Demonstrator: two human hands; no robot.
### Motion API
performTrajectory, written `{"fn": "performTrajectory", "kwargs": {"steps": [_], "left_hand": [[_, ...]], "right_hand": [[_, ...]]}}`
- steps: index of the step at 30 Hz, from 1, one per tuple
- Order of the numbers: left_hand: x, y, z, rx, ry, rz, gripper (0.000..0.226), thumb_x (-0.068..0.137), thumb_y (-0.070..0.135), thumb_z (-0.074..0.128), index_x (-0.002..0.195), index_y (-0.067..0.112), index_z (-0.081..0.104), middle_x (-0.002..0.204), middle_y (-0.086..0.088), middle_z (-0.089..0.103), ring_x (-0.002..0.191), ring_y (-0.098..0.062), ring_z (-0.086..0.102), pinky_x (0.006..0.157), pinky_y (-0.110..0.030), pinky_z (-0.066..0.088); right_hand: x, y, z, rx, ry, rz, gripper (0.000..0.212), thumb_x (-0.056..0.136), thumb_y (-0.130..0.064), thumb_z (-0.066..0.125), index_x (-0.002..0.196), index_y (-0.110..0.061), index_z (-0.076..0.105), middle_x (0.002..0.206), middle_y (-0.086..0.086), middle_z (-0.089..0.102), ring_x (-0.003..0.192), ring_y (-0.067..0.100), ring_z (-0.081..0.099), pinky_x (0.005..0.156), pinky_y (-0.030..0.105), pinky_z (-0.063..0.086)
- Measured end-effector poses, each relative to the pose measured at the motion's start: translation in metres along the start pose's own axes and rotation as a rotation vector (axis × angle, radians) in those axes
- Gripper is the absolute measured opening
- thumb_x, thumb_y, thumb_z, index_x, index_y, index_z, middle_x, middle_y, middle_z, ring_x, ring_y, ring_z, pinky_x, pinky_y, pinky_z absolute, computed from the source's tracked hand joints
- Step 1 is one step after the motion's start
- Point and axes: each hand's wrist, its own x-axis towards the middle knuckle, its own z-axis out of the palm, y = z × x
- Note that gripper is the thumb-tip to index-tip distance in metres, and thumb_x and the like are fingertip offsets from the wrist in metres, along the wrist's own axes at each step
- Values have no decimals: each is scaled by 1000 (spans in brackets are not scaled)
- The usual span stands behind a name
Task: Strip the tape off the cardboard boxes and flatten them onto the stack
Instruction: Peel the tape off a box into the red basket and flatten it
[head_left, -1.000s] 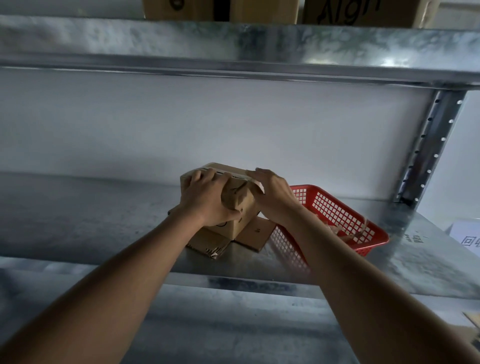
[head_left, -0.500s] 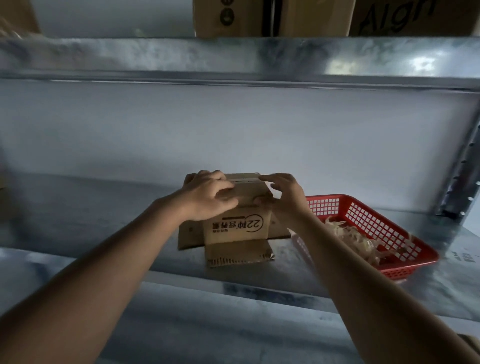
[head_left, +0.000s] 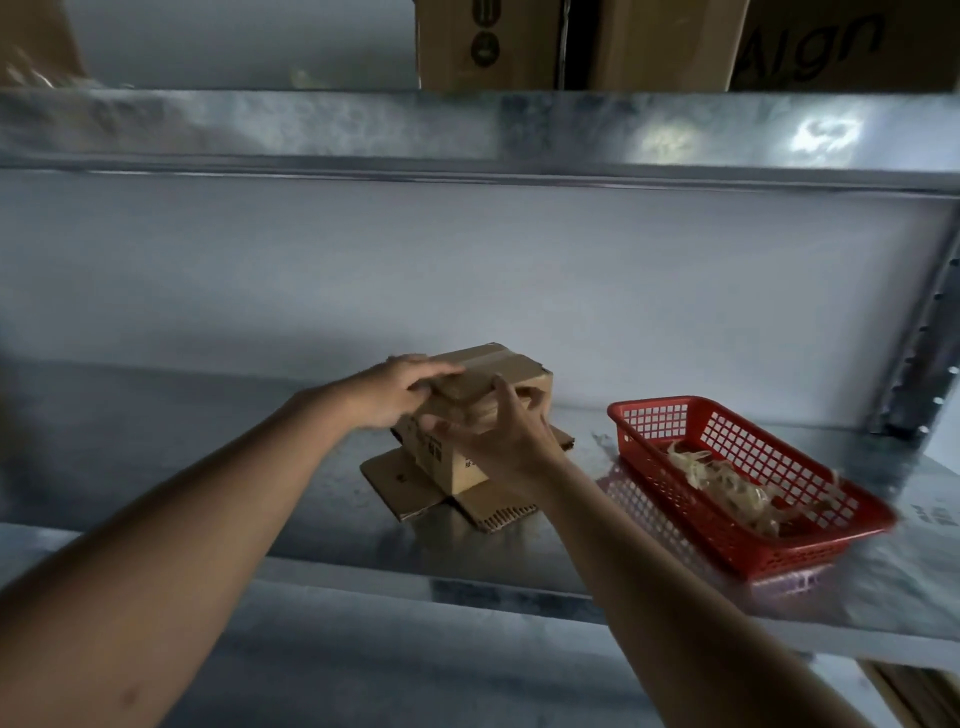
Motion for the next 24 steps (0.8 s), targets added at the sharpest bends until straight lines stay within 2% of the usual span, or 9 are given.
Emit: {"fn": "performTrajectory", "kwargs": {"steps": [3,6,10,12,15,16,19,21,24], "left_hand": [[3,-10,2,12,39,26,58,108,25,47,114,83,45,130,12,43,121,-16,49,108,-43,44],[2,-10,6,55,95,64,38,104,42,55,132,67,49,107,14,37,101,-11,50,99,-41,47],[-3,-5,15,132,167,168,51,100,51,60,150,42,50,101,15,33,101,-12,42,97,-36,43],[-6,2,20,177,225,233,51,99,50,61,148,36,55,101,14,34,105,-15,36,98,-34,40],[-8,8,26,152,290,318,48,98,44,66,142,27,63,105,9,42,109,-14,38,101,-36,41],[-8,8,26,117,289,330,46,97,41,68,140,25,65,114,10,48,116,-14,42,106,-38,42],[-10,8,25,28,226,331,45,96,36,70,140,25,64,155,9,49,147,-12,38,124,-40,28],[-13,8,25,2,196,328,48,96,36,71,142,24,62,157,9,48,146,-12,42,125,-40,29],[-16,7,28,34,200,342,50,96,35,70,143,23,60,152,6,54,138,-16,53,120,-40,39]], "right_hand": [[2,4,8,13,143,21,86,79,-69,73,147,-29,38,150,8,30,126,31,53,98,40,49],[4,14,-1,1,205,-27,62,94,-45,70,148,-27,47,144,4,42,117,23,56,80,23,46],[4,30,-8,-42,232,-180,39,103,-17,57,142,-17,58,134,2,58,116,22,60,87,23,43],[-2,39,-12,-53,306,-215,37,102,-10,58,138,-15,63,134,1,64,118,20,63,90,21,46],[-16,46,-14,9,433,-197,33,100,-13,64,132,-19,68,128,-2,67,102,7,66,79,7,50],[-20,48,-13,20,478,-190,31,99,-15,66,130,-20,69,126,-4,69,98,3,66,76,7,52],[-28,52,-7,101,579,-174,28,96,-19,71,124,-23,73,116,-6,75,94,3,71,81,28,62],[-30,53,-5,175,579,-146,28,94,-20,74,122,-25,75,113,-8,76,95,6,73,81,39,64],[-34,51,-7,210,540,-139,29,94,-25,76,122,-23,75,115,-9,76,96,6,74,81,38,65]]}}
